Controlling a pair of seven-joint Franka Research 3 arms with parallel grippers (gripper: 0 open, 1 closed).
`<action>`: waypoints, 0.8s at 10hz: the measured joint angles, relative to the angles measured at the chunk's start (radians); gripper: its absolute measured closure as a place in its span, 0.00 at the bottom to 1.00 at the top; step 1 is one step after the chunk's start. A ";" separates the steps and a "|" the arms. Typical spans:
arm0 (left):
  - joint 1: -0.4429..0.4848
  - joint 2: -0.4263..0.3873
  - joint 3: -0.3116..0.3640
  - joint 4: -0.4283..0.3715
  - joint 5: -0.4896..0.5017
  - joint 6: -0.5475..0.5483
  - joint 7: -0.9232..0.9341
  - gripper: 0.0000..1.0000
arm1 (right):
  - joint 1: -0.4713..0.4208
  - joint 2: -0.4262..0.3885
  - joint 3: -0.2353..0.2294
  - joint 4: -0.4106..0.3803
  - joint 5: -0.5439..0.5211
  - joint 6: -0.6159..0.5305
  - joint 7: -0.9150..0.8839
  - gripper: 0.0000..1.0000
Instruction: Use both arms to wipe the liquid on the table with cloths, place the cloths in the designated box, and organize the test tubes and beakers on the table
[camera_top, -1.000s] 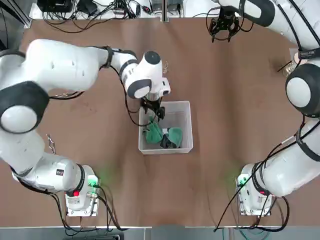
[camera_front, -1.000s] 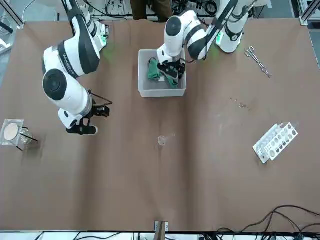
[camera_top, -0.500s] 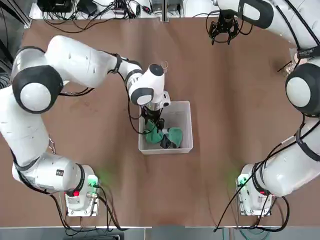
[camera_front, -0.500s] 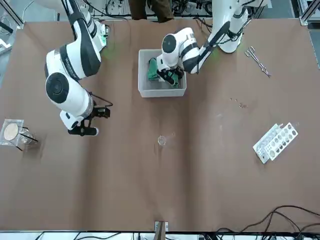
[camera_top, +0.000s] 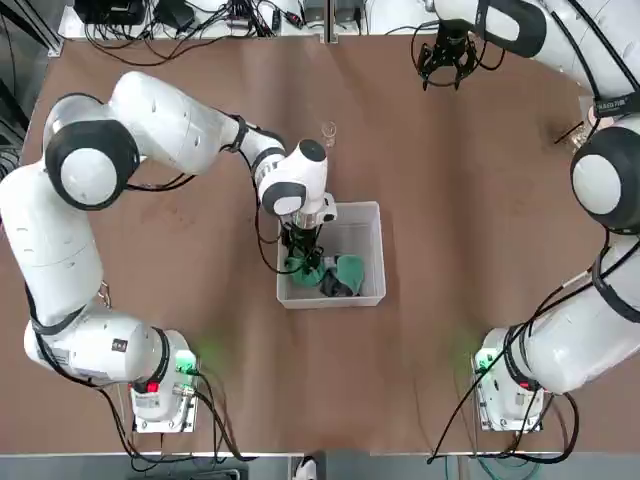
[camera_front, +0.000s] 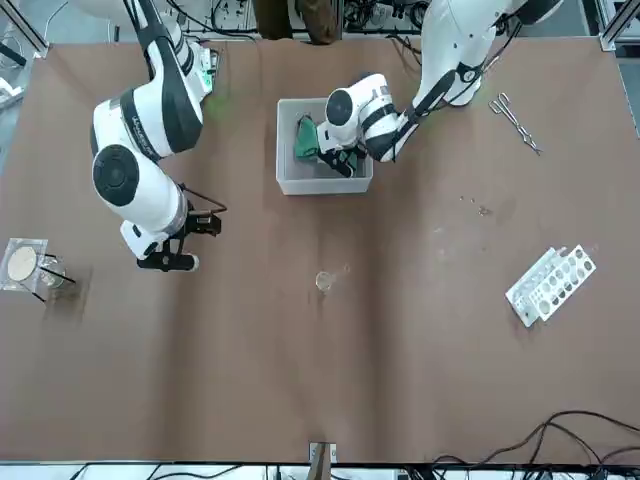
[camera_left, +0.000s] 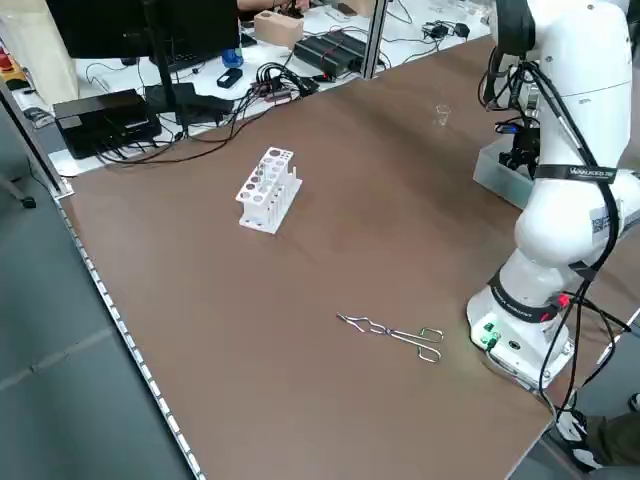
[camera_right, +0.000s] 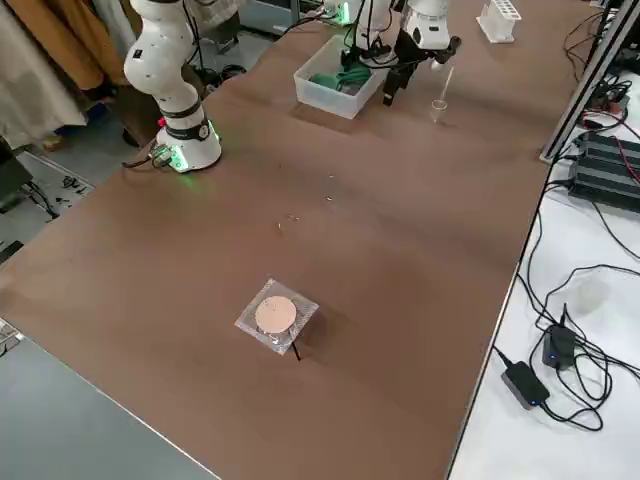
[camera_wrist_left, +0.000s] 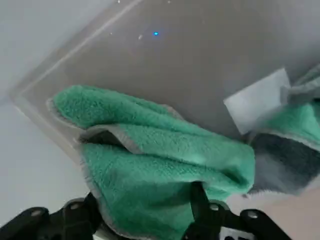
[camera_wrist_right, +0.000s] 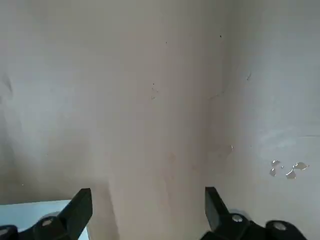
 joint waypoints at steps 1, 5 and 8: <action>-0.001 0.003 -0.001 0.003 0.016 0.000 -0.029 0.47 | 0.000 0.000 0.000 0.000 0.000 0.000 0.000 0.00; -0.003 -0.001 -0.005 0.047 0.021 -0.005 -0.125 0.89 | 0.000 0.000 0.000 0.000 0.000 0.000 0.000 0.00; -0.002 -0.055 -0.046 0.250 0.009 -0.298 -0.166 0.92 | 0.000 0.000 0.000 0.000 0.000 0.000 0.000 0.00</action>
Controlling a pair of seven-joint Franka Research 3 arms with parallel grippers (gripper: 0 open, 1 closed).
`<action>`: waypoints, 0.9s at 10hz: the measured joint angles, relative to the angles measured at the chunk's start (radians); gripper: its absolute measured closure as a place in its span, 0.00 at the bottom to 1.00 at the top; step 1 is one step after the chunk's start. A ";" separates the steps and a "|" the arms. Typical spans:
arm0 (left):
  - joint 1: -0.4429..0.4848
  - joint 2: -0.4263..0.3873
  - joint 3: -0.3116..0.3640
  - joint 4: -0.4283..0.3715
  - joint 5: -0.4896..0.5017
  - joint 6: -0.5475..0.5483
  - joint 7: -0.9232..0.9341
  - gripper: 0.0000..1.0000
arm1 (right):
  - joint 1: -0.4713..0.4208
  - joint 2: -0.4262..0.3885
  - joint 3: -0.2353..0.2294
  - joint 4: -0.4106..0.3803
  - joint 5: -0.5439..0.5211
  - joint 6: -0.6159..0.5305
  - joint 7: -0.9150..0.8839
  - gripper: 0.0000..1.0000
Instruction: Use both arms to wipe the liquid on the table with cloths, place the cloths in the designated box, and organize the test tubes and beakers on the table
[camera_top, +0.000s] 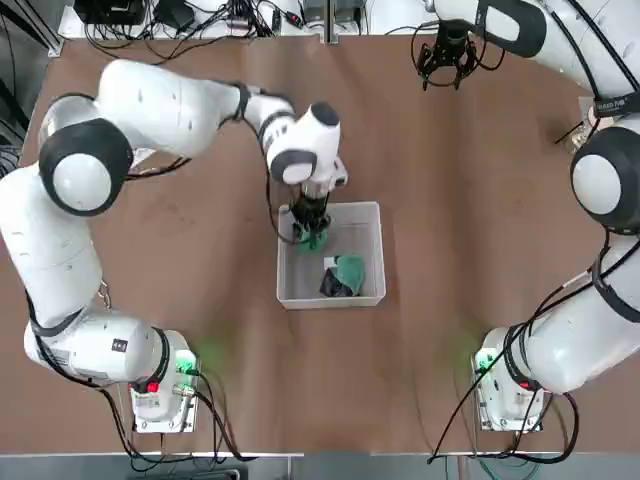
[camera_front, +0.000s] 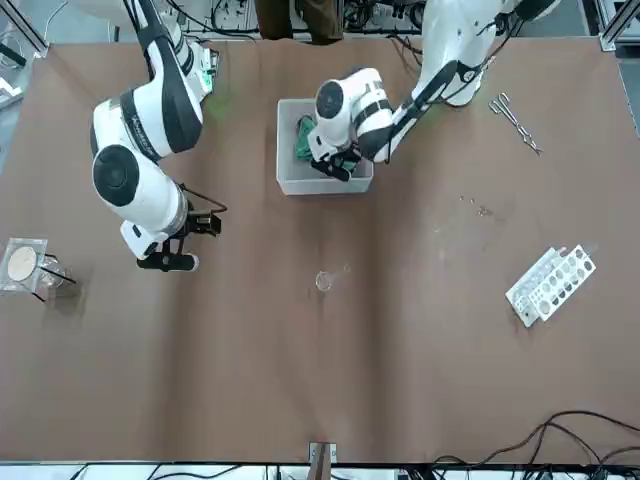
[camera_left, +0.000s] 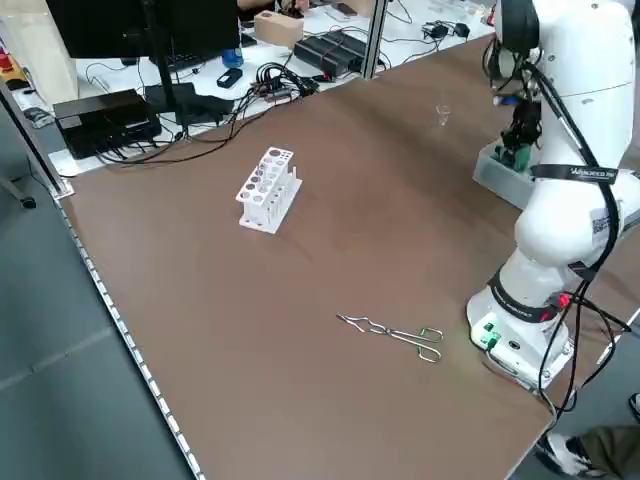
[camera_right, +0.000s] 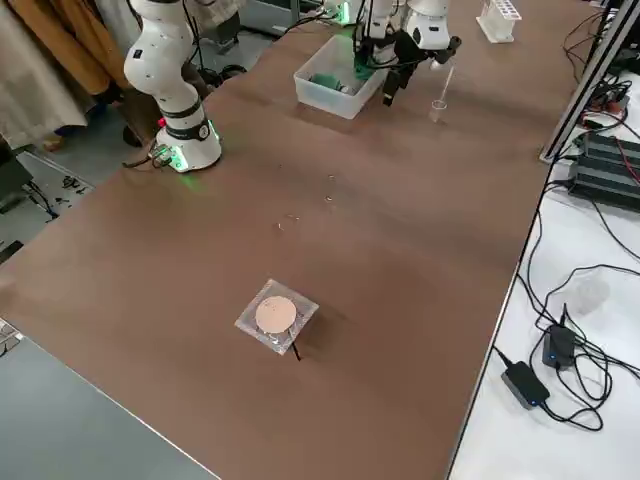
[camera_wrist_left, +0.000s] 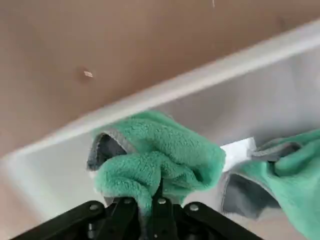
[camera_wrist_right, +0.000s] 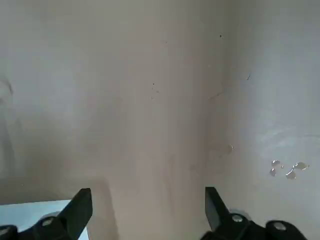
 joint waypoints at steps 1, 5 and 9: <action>0.001 -0.032 -0.009 0.108 -0.011 -0.161 0.005 0.92 | 0.000 0.000 0.000 0.000 0.000 0.000 0.000 0.00; 0.063 -0.169 0.183 0.359 -0.136 -0.403 0.132 0.92 | 0.007 -0.002 0.003 -0.004 0.000 -0.005 0.000 0.00; 0.067 -0.189 0.452 0.192 -0.216 -0.186 0.161 0.92 | 0.100 -0.107 0.012 -0.103 0.002 0.019 0.038 0.00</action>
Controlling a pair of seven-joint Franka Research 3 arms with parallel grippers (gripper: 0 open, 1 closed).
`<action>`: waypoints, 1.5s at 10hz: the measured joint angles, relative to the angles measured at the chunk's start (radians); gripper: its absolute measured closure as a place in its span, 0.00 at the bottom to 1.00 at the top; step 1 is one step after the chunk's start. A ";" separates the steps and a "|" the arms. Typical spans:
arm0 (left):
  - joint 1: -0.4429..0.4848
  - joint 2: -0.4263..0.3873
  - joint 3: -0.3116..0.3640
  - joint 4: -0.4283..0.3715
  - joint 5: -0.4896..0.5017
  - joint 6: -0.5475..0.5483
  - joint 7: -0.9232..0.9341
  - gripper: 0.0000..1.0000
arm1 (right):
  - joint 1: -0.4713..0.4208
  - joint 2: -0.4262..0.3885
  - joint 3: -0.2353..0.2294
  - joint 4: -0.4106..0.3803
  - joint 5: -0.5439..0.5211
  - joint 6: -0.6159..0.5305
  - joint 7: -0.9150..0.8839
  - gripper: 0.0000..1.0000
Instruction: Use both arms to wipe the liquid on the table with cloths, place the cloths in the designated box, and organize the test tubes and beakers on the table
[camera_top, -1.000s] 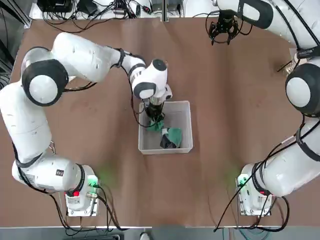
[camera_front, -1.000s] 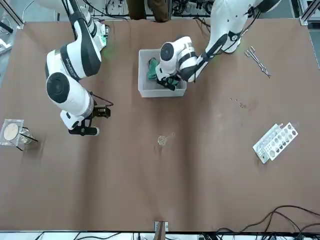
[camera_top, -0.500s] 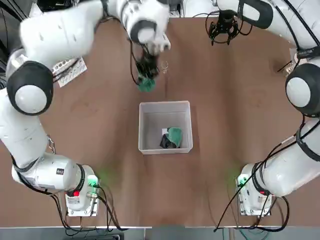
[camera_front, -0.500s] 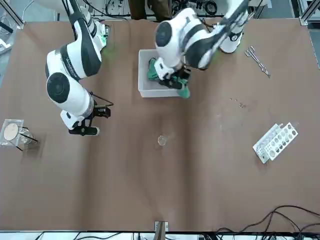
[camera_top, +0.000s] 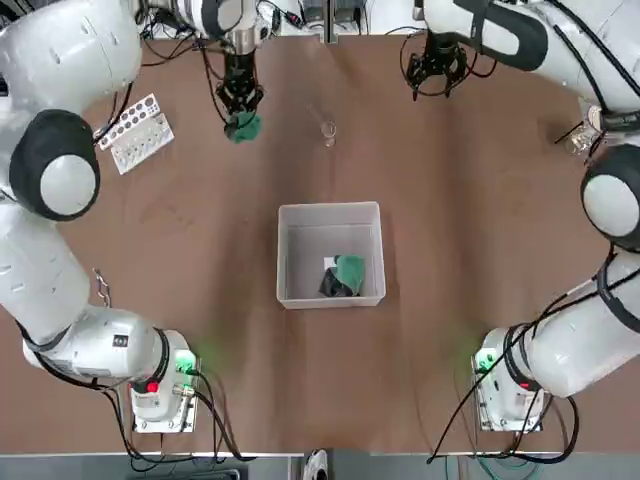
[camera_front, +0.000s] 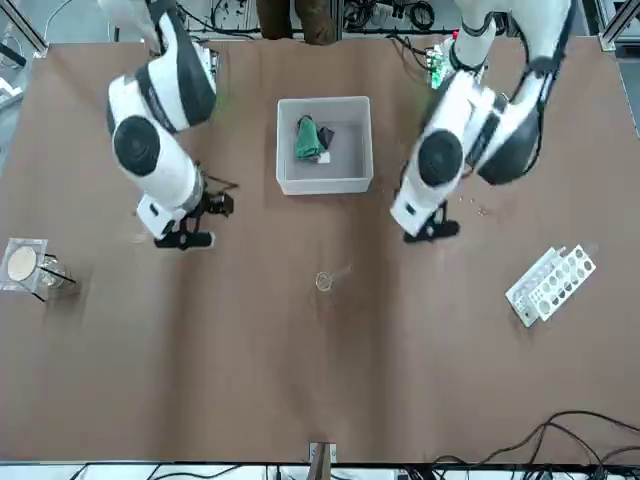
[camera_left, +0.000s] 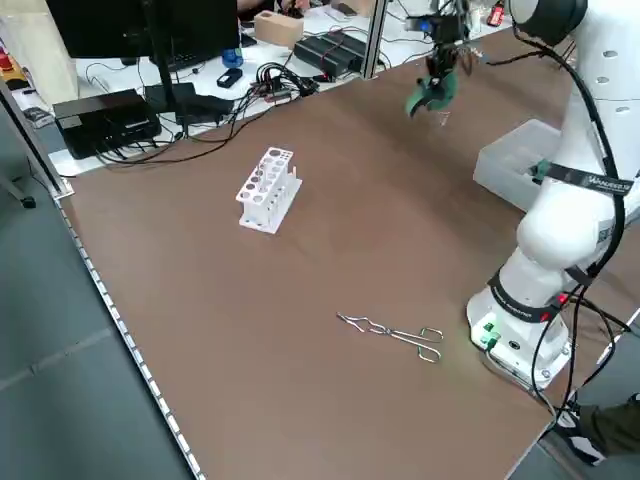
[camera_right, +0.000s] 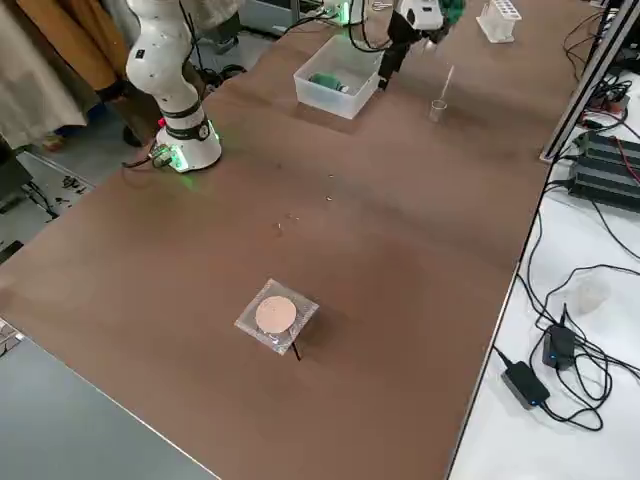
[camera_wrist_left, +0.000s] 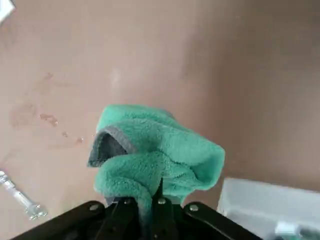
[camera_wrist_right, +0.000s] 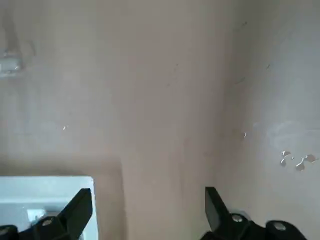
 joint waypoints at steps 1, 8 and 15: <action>-0.002 0.030 0.031 -0.059 0.000 0.087 0.000 0.92 | 0.039 -0.035 0.002 -0.066 0.001 0.067 0.051 0.00; -0.007 0.109 0.102 -0.410 0.098 0.359 -0.012 0.92 | 0.427 0.031 0.009 -0.394 -0.001 0.569 0.538 0.00; -0.036 -0.032 0.331 -0.709 0.298 0.369 -0.014 0.92 | 0.578 0.240 0.008 -0.394 -0.001 0.680 0.703 0.00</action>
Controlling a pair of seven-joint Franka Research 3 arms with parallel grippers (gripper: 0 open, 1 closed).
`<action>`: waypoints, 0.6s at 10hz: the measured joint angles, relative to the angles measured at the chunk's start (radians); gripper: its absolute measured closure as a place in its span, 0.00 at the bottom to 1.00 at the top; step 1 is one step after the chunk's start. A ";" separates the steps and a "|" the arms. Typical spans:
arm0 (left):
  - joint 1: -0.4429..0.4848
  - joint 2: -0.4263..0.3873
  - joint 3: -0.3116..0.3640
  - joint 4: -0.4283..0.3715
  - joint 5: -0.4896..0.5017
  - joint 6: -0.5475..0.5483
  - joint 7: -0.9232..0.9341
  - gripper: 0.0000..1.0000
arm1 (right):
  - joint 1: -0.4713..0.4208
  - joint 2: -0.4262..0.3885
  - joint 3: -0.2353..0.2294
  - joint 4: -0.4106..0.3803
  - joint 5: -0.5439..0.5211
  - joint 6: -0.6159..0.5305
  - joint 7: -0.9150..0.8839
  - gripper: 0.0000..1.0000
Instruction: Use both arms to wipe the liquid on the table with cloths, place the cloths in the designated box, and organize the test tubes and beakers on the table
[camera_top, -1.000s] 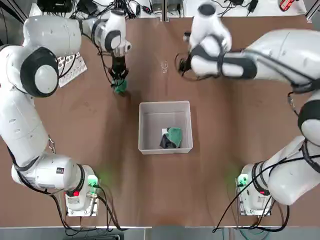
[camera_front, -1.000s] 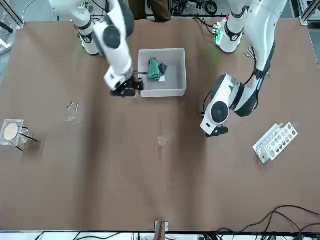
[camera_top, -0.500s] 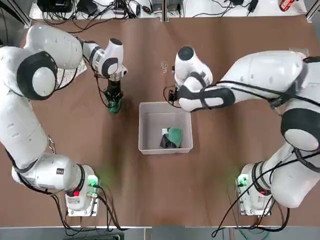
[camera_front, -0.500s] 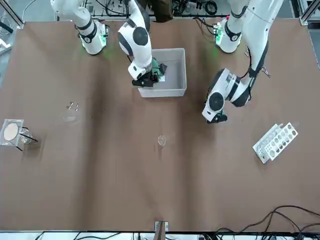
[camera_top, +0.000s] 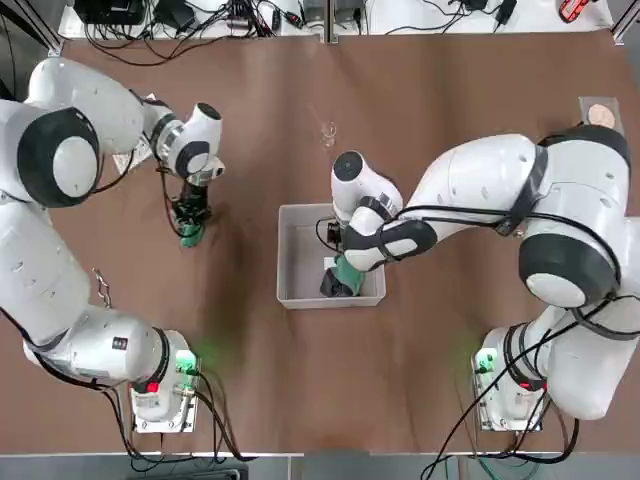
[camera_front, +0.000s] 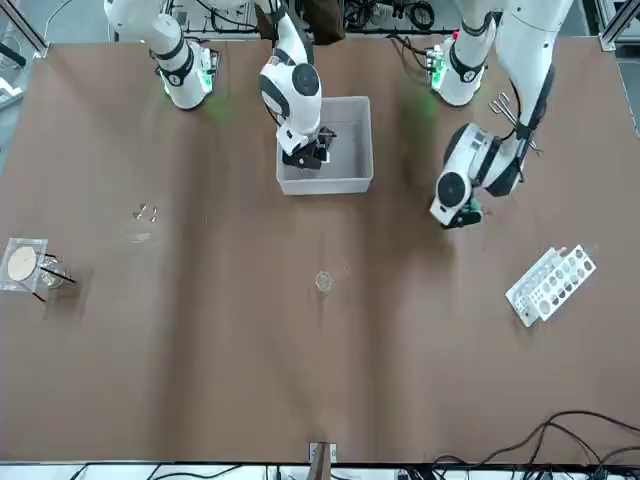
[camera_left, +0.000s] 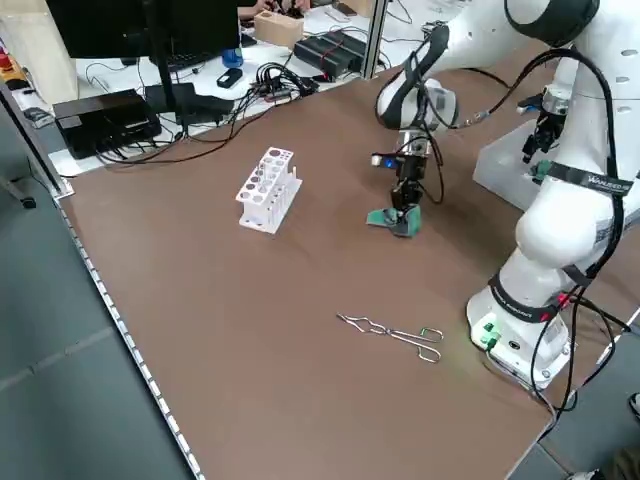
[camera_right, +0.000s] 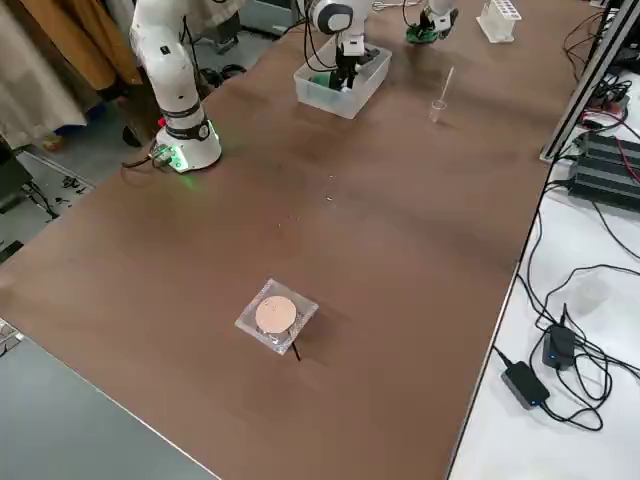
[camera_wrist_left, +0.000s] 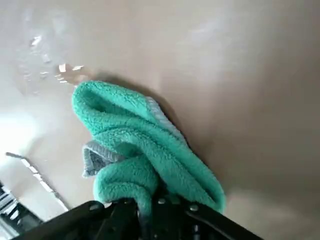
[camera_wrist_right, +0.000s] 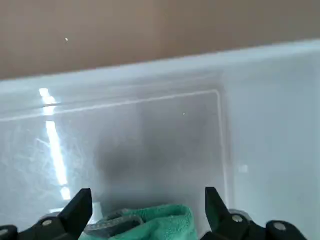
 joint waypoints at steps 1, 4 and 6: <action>0.001 -0.001 0.067 -0.015 0.059 0.005 0.000 0.92 | 0.011 0.002 0.000 0.000 0.000 -0.004 0.012 0.00; 0.009 0.000 0.249 -0.029 0.167 0.086 0.018 0.92 | 0.048 0.002 0.000 0.001 0.000 -0.016 0.051 0.00; 0.016 0.000 0.289 -0.024 0.195 0.119 0.024 0.92 | 0.062 0.002 0.000 0.001 0.000 -0.023 0.054 0.00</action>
